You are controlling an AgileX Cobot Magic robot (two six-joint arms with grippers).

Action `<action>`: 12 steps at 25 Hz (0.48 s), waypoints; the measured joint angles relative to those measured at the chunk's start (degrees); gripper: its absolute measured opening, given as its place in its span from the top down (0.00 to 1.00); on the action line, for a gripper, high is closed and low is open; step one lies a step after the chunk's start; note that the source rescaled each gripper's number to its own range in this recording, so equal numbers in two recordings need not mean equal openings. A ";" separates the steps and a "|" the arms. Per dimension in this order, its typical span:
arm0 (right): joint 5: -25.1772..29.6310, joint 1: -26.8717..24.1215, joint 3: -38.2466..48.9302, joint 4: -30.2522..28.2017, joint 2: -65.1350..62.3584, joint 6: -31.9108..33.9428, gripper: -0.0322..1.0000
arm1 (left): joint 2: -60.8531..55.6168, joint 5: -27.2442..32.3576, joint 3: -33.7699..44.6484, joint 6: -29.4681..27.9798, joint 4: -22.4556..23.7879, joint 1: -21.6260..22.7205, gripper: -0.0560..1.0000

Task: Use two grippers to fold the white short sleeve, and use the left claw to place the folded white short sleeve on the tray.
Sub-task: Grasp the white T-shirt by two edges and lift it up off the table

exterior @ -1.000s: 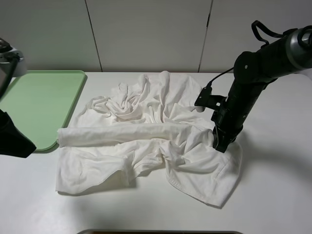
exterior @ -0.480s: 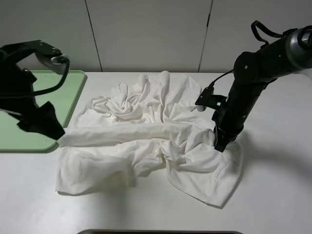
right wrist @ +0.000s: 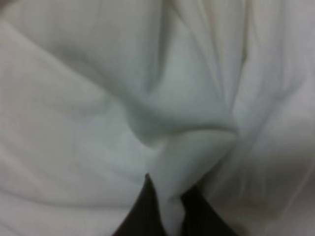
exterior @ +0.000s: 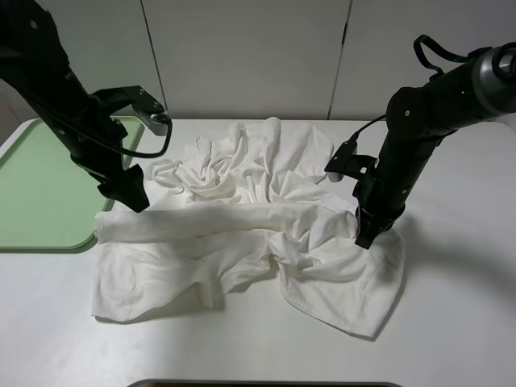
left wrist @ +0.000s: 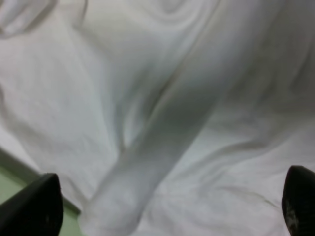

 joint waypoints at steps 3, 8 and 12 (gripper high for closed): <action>0.06 0.00 0.00 -0.04 0.00 0.31 0.97 | 4.66 -1.46 -0.60 4.06 0.17 0.00 0.12; 0.29 0.00 0.00 -0.18 0.00 0.93 0.97 | 10.03 -1.65 -0.71 6.92 3.39 0.00 0.14; 0.29 0.00 0.00 -0.20 0.00 1.07 0.97 | 13.15 -3.46 -0.71 6.25 5.03 0.00 0.15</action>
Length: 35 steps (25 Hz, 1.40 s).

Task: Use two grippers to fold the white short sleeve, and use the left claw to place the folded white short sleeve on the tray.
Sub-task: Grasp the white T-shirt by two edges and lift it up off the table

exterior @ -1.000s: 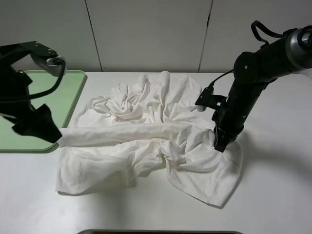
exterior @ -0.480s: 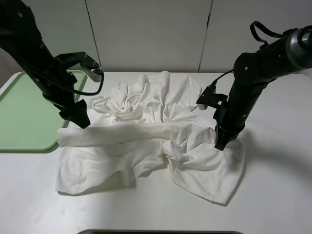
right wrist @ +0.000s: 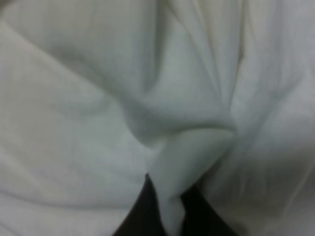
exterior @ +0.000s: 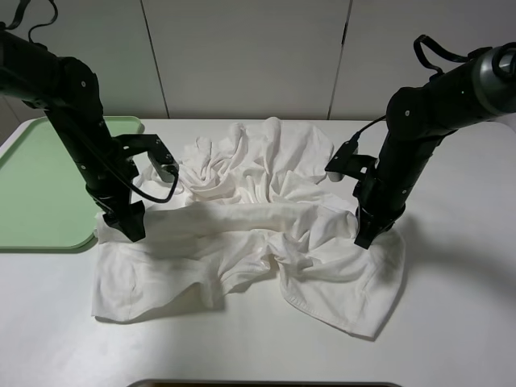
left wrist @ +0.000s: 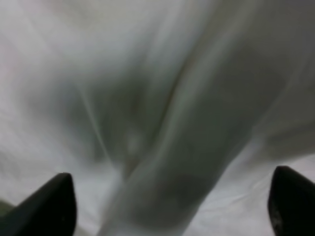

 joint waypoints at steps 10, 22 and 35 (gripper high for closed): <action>0.00 0.00 0.00 -0.07 0.00 0.00 0.97 | 1.78 -1.24 0.00 -0.22 0.18 0.00 0.59; 1.61 0.00 0.00 -6.27 -1.94 8.00 0.97 | 1.83 -0.45 0.00 -6.34 0.18 -0.47 0.94; 2.00 0.11 0.00 -27.04 -23.58 26.40 0.97 | -16.32 -1.56 0.00 -8.47 2.17 -6.06 0.94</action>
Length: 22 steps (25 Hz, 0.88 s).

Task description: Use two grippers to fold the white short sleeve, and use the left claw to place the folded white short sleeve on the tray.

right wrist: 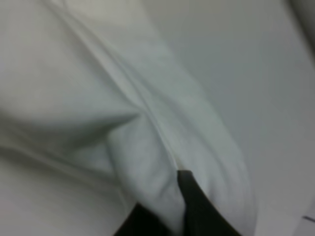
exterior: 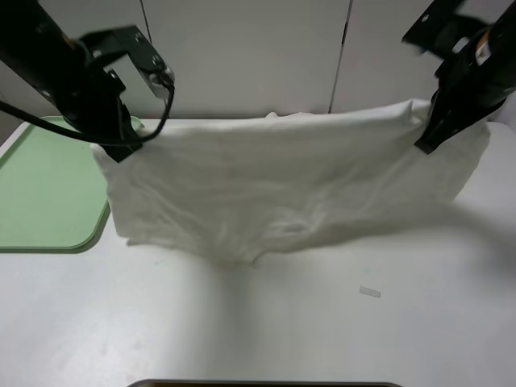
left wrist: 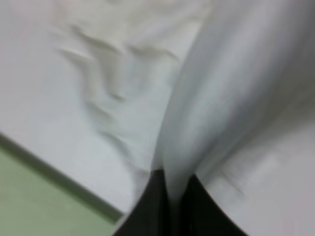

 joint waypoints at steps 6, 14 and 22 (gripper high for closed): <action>-2.16 0.06 0.05 -4.68 -17.46 2.50 0.97 | -17.03 -0.25 -1.43 -0.84 0.18 -0.13 0.94; -3.26 0.50 -11.58 -1.79 -38.22 -9.41 0.97 | -33.78 5.90 -13.21 -1.08 -2.36 -0.32 0.94; -2.72 0.52 -25.14 3.51 -35.79 -12.10 0.97 | -29.80 10.14 -20.35 -1.19 1.68 -0.41 0.94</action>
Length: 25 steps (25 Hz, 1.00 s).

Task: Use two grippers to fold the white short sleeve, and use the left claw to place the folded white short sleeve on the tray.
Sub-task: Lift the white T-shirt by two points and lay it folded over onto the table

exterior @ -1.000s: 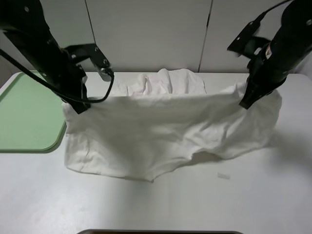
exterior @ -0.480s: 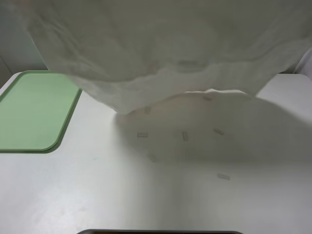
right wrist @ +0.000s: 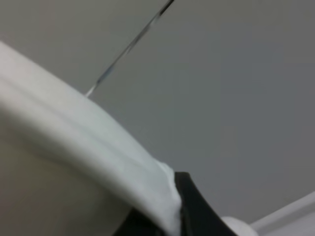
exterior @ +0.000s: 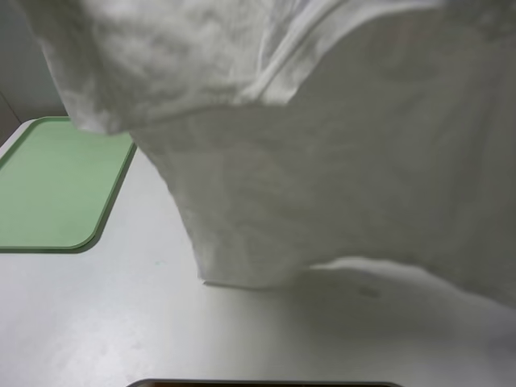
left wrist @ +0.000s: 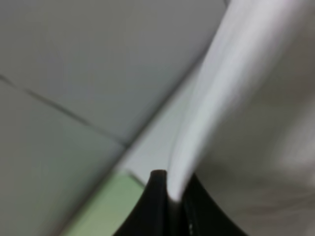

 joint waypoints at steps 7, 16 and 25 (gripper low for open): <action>9.78 0.00 -1.37 -4.91 29.42 3.01 0.97 | 18.27 4.82 0.00 -5.84 9.70 0.00 0.94; 5.21 0.00 -1.37 -19.53 49.89 10.57 0.97 | 35.35 -0.59 0.00 -12.93 21.98 -0.03 0.94; -0.31 0.00 -1.37 -32.72 55.31 19.77 0.97 | 37.21 -6.83 0.00 -20.94 31.19 -0.28 0.95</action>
